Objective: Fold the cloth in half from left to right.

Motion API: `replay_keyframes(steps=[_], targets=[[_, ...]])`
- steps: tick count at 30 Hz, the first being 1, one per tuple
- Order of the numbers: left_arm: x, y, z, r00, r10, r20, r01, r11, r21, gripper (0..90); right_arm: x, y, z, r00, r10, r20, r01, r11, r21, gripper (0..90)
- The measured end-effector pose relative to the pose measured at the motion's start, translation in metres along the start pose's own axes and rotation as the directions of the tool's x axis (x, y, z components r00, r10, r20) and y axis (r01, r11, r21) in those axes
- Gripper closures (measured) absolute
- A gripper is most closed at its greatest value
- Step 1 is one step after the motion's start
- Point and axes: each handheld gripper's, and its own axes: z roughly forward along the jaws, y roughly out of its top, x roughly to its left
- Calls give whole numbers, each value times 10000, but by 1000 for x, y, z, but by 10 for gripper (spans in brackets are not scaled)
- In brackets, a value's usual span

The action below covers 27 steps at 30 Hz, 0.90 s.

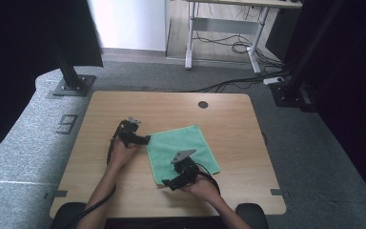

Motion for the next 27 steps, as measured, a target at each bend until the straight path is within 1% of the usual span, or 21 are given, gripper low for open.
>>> replay_keyframes(steps=[3,6,7,9,10,11,12,13,14,15,16,17,18,20,22,23,24,25,26,27], targets=[[0,0,0,10000,-9,-2,9,10000,-4,32,9,4,6,9996,-188,-202,190,9998,72,140],[0,0,0,10000,-1,3,1,10000,11,32,12,6,9,9991,-303,-297,307,9995,112,156],[0,0,0,10000,-7,1,7,10000,11,32,16,8,12,9983,-423,-404,431,9989,193,200],[0,0,0,10000,-7,1,7,10000,13,32,19,9,15,9966,-575,-583,592,9978,286,260],[0,0,0,10000,-6,1,6,10000,13,32,19,9,15,9966,-575,-583,592,9978,286,260],[0,0,0,10000,-7,2,7,10000,14,32,22,9,17,9946,-770,-698,797,9961,381,315],[0,0,0,10000,-7,2,7,10000,14,32,22,9,17,9946,-770,-698,797,9961,381,315],[0,0,0,10000,-5,1,5,10000,13,32,24,10,18,9937,-849,-738,880,9953,402,345],[0,0,0,10000,-1,2,1,10000,11,32,26,11,19,9924,-923,-818,962,9944,447,397],[0,0,0,10000,-1,2,1,10000,11,32,26,11,19,9924,-923,-818,962,9944,447,397],[0,0,0,10000,1,3,-1,10000,11,32,27,11,19,9922,-939,-817,979,9941,468,424],[0,0,0,10000,0,4,0,10000,12,32,29,12,21,9905,-1065,-874,1119,9920,589,486],[0,0,0,10000,0,4,0,10000,12,32,29,12,21,9905,-1065,-874,1119,9920,589,486],[0,0,0,10000,-9,1,9,10000,10,32,30,13,24,9907,-1116,-780,1177,9899,788,535],[0,0,0,10000,-1,1,1,10000,11,32,31,13,25,9909,-1134,-731,1196,9890,869,553],[0,0,0,10000,-1,1,1,10000,11,32,31,12,27,9927,-1098,-500,1144,9882,1015,576],[0,0,0,10000,0,1,0,10000,12,32,31,12,27,9927,-1098,-500,1144,9882,1015,576],[0,0,0,10000,-5,-3,5,10000,13,32,32,12,28,9929,-1110,-433,1150,9879,1040,602],[0,0,0,10000,-9,-6,9,10000,12,32,32,11,29,9930,-1116,-375,1150,9876,1067,666],[0,0,0,10000,-9,-6,9,10000,12,32,32,11,29,9930,-1116,-375,1150,9876,1067,666]])
